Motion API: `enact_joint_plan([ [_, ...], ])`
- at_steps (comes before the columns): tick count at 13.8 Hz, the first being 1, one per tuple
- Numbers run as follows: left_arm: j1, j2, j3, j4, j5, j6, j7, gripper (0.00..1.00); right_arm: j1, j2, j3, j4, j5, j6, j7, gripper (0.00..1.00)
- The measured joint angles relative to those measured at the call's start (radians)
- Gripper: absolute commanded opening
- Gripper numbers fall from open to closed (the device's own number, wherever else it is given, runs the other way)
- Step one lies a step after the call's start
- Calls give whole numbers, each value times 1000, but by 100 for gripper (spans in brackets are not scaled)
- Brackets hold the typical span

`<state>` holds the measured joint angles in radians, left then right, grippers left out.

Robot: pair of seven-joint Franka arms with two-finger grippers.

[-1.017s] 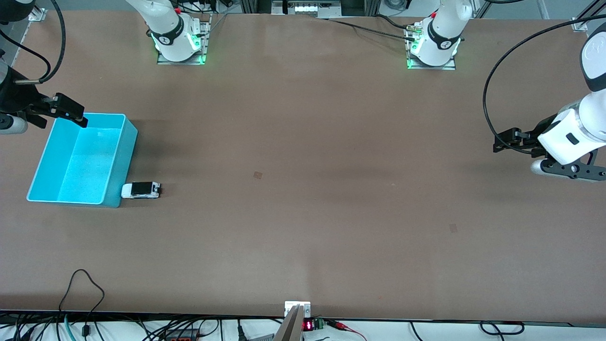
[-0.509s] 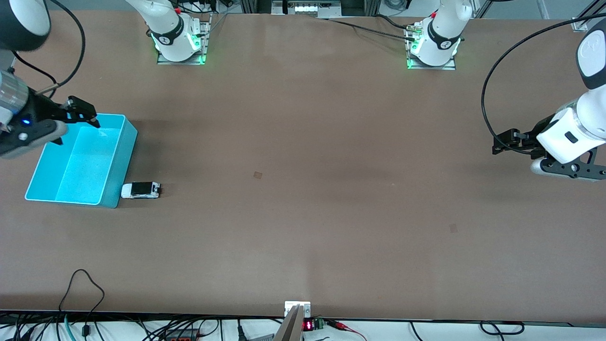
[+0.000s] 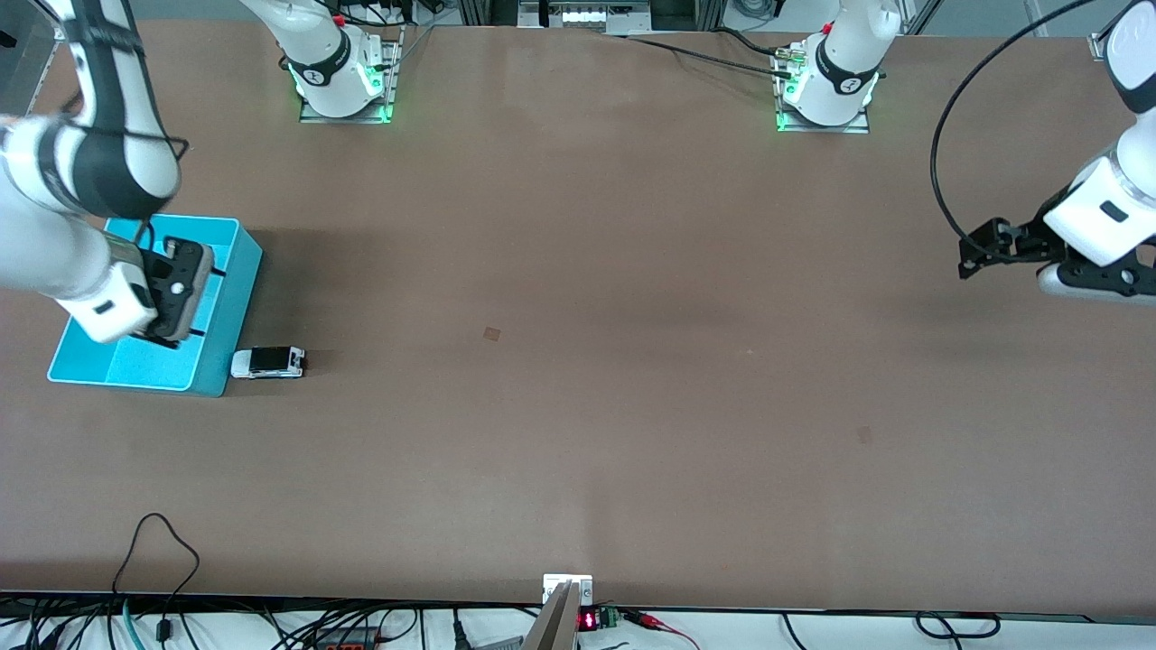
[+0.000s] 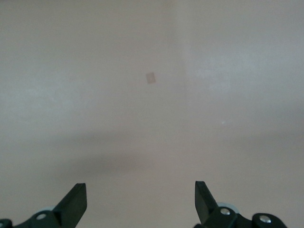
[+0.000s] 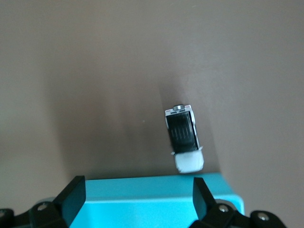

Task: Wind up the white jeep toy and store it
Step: 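Reach the right gripper down to the jeep beside the blue bin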

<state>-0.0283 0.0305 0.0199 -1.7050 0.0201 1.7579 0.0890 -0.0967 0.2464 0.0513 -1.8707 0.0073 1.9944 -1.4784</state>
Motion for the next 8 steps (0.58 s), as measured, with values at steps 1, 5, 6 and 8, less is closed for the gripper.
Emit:
enact_joint_plan([
  [1, 0, -2, 0, 0, 2, -3, 0, 100, -2, 15, 0, -29, 0, 52, -32, 100],
  [5, 0, -2, 0, -2, 3, -16, 0, 100, -18, 82, 0, -107, 0, 269, -54, 100],
  [6, 1, -1, 0, -2, 3, -18, 0, 100, -22, 105, 0, -113, 0, 305, -59, 100],
  [8, 2, 0, 1, -3, 3, -20, 0, 100, -22, 148, 0, -114, 0, 366, -61, 100],
])
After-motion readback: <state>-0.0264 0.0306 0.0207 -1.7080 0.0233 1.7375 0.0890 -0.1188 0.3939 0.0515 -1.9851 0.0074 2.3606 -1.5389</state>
